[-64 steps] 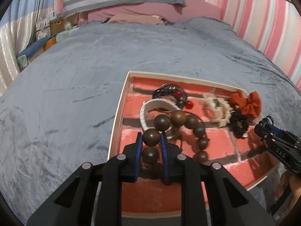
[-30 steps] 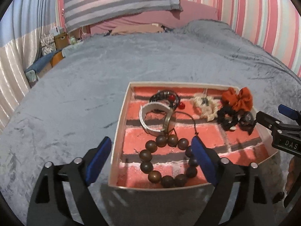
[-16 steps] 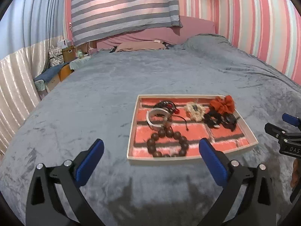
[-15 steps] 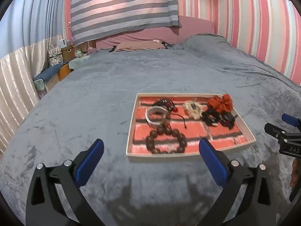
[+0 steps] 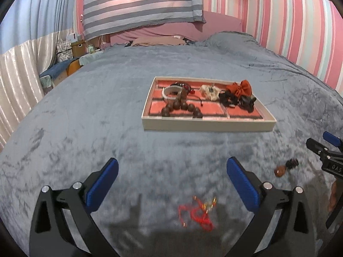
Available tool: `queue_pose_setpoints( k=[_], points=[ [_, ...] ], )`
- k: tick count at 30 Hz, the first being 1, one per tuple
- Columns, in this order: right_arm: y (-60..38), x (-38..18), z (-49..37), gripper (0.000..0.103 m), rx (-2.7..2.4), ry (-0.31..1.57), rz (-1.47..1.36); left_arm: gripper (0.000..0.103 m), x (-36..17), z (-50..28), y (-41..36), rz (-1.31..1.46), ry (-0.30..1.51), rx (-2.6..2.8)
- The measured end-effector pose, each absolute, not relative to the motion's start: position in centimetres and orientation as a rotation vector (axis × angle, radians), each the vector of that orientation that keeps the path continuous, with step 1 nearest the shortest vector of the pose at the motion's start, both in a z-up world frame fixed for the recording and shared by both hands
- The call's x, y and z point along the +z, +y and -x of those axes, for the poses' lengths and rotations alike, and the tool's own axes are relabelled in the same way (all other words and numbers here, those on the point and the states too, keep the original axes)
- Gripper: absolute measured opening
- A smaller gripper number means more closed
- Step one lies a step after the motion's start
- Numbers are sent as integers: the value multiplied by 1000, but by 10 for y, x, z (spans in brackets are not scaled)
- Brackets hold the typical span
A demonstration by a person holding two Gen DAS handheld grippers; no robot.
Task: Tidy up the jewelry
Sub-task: 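Move both tools back to red cord charm and black beaded bracelet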
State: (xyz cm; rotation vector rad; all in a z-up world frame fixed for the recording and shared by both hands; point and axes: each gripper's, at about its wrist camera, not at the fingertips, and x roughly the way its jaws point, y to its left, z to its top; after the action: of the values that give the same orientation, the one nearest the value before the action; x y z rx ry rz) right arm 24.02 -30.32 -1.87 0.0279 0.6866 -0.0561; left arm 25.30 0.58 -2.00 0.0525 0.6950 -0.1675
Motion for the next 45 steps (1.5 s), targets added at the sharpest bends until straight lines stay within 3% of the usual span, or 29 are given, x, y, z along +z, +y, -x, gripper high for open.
queue_pose_setpoints(
  k=[6,17,26,30,45],
  points=[
    [-302,-40,-231,95,-54,730,-20,99,-44,-229,5,-64,733,-167],
    [-303,-62,-243,73,-45,794,-73,98,-66,-224,4,-62,768,-197],
    [-299,-71,-253,68,-39,823,-65,97,-75,-228,-6,-105,790,-230],
    [-299,-76,-255,63,-34,837,-75,75,-83,-233,-10,-112,828,-250],
    [-298,-82,-264,31,6,858,-117,30,-90,-240,-11,-79,875,-313]
  ],
)
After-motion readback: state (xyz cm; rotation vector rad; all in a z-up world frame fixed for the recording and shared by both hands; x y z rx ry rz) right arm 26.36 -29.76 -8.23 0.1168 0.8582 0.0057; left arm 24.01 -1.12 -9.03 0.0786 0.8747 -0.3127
